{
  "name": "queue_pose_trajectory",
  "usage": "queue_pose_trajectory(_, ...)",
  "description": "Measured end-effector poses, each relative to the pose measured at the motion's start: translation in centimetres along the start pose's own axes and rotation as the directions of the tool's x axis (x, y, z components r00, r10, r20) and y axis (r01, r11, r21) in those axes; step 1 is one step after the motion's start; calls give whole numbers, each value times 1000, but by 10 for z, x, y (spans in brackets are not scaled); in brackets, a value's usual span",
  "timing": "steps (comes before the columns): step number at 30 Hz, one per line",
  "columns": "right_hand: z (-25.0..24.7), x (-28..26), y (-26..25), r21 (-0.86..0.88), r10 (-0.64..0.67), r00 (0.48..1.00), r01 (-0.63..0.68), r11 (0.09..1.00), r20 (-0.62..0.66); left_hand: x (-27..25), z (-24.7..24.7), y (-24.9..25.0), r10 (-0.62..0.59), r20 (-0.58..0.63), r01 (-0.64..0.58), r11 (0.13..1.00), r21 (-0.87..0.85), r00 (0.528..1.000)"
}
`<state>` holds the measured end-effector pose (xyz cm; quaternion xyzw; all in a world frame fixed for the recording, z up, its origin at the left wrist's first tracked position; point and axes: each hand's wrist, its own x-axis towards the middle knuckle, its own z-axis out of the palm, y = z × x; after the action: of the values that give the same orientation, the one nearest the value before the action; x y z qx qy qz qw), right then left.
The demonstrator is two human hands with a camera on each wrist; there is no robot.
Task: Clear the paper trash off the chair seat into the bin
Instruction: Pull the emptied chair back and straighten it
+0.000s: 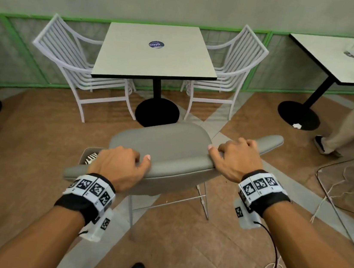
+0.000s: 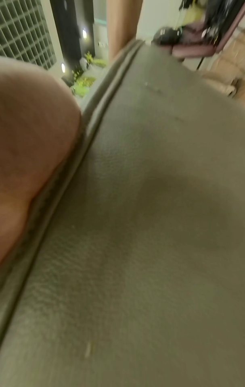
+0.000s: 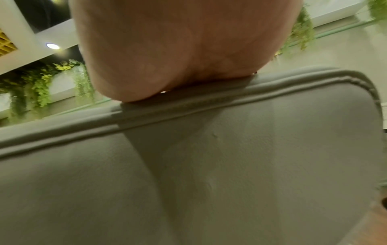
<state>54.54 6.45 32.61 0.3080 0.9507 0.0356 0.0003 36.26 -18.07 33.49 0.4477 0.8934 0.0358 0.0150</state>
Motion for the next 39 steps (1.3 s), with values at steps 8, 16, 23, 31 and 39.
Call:
queue_pose_trajectory(8, 3, 1, -21, -24, -111, 992, 110, 994, -53, 13, -3, -38, -132, -80, 134, 991, 23, 988)
queue_pose_trajectory(16, 14, 9, -10, -36, -139, 984, 136, 990, -108, 6, 19, -26, -247, -215, 265, 962, 62, 945)
queue_pose_trajectory(23, 16, 27, -15, -41, -75, 985, 70, 997, -156, 23, 18, -33, -251, -267, 271, 962, 40, 930)
queue_pose_trajectory(31, 15, 65, -20, -71, -73, 984, 62, 996, -162, 60, 21, -51, -238, -263, 245, 969, -6, 935)
queue_pose_trajectory(39, 12, 136, -31, -50, -49, 986, 42, 998, -161, 129, 17, -77, -243, -322, 253, 967, -9, 915)
